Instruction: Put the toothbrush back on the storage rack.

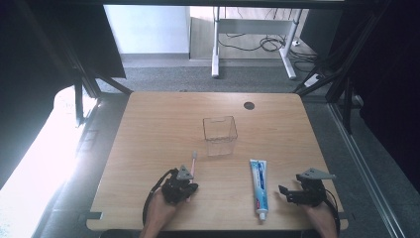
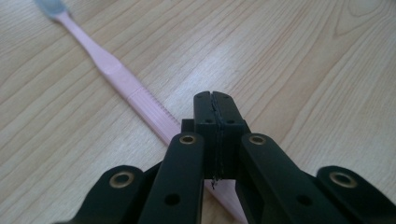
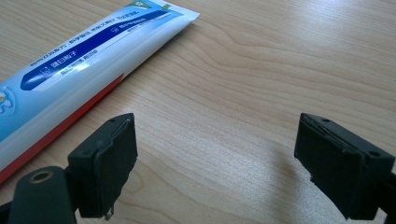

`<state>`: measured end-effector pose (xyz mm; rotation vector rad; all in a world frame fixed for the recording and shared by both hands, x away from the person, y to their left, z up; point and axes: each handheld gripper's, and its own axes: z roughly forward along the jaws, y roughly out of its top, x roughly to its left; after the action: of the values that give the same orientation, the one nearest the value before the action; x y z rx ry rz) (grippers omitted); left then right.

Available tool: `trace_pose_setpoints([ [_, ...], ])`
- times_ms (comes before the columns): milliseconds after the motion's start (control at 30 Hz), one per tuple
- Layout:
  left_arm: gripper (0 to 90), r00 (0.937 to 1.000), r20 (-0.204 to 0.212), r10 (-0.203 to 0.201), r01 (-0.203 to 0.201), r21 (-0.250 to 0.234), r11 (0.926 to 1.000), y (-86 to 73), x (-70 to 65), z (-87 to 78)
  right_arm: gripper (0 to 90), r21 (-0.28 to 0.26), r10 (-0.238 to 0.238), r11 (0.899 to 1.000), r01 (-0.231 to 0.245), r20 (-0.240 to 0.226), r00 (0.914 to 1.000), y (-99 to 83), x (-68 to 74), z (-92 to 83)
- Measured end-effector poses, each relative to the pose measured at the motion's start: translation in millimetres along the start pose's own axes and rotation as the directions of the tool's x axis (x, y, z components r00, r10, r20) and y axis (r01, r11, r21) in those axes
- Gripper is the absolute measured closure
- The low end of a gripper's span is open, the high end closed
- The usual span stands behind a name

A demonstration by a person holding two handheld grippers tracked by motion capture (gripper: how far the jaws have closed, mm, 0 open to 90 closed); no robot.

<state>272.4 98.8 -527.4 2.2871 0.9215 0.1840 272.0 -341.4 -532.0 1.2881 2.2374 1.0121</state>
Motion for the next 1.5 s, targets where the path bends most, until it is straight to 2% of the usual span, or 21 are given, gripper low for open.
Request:
trace_pose_setpoints([
  [333, 89.5, 0.9994, -0.027, -0.024, 0.024, 0.012, 0.9996, -6.8, 9.3, -8.2, 13.8, 0.002, 0.003, 1.000, -0.003, -0.006, 1.0000, -0.1, 0.5, 0.6],
  [633, 89.5, 0.9989, -0.031, -0.036, 0.036, 0.024, 0.9990, -10.6, 15.8, -12.5, 13.9, 0.003, 0.003, 1.000, -0.003, -0.011, 0.9999, -0.4, 0.5, 1.2],
  [1233, 89.4, 0.9949, -0.089, -0.048, 0.051, 0.041, 0.9978, -16.5, 29.4, -23.1, 14.0, 0.002, 0.004, 1.000, -0.003, -0.014, 0.9999, -0.5, 0.2, 1.2],
  [1300, 89.5, 0.9933, -0.106, -0.047, 0.052, 0.051, 0.9973, -17.7, 31.9, -23.9, 14.0, 0.002, 0.005, 1.000, -0.005, -0.014, 0.9999, -0.6, -0.1, 0.9],
  [1500, 89.4, 0.9941, -0.093, -0.056, 0.060, 0.044, 0.9972, -17.5, 31.7, -26.0, 14.0, 0.002, 0.004, 1.000, -0.004, -0.014, 0.9999, -0.6, -0.2, 0.7],
])
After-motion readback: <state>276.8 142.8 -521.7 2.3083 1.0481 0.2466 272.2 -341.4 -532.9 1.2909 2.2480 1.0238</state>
